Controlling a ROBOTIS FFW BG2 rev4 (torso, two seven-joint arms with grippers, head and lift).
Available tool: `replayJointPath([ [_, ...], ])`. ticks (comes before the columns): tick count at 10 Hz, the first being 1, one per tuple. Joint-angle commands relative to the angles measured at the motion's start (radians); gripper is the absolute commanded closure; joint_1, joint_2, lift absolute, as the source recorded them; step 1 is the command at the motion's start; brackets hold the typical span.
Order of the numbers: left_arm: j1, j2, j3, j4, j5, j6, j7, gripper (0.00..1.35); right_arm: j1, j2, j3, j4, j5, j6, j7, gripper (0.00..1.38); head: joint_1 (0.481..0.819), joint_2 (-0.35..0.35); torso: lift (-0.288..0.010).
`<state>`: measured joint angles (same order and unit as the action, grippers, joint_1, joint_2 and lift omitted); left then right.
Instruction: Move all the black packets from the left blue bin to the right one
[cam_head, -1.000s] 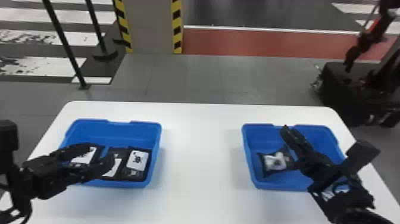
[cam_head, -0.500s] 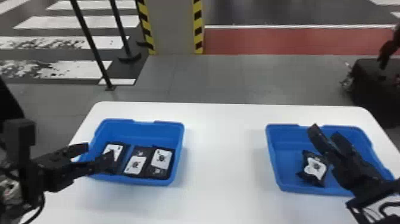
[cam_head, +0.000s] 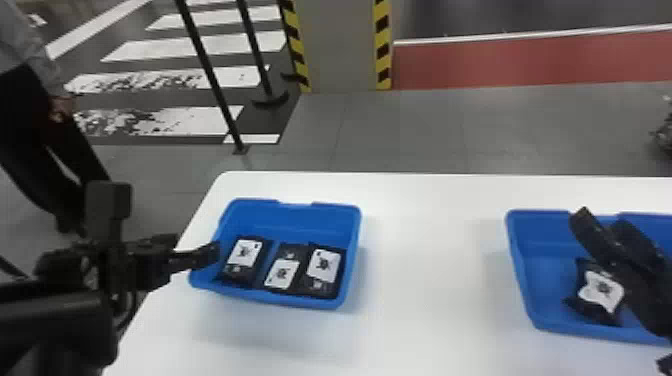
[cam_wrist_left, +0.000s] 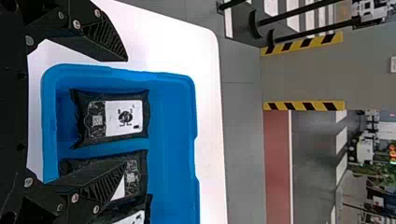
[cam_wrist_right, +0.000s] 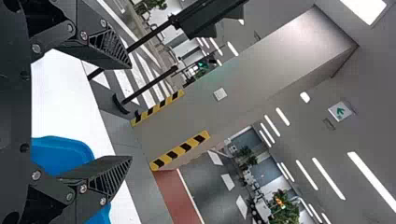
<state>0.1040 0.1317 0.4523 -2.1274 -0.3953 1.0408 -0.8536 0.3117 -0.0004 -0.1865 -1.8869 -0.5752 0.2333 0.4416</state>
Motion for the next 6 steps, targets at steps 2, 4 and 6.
replayJointPath([
  [2,-0.099,0.046,-0.093,0.19,-0.022,0.037,0.022,0.27,0.005,0.001,0.001,-0.012,0.0,0.032,0.006,0.37,0.695,0.243,-0.11],
  [4,-0.173,0.045,-0.139,0.273,-0.065,0.061,0.036,0.27,0.012,0.001,-0.001,-0.016,-0.002,0.042,0.009,0.37,0.695,0.231,-0.11],
  [6,-0.205,0.045,-0.188,0.283,-0.096,0.105,0.057,0.27,0.022,0.001,-0.001,-0.019,-0.009,0.042,0.009,0.37,0.695,0.222,-0.11],
])
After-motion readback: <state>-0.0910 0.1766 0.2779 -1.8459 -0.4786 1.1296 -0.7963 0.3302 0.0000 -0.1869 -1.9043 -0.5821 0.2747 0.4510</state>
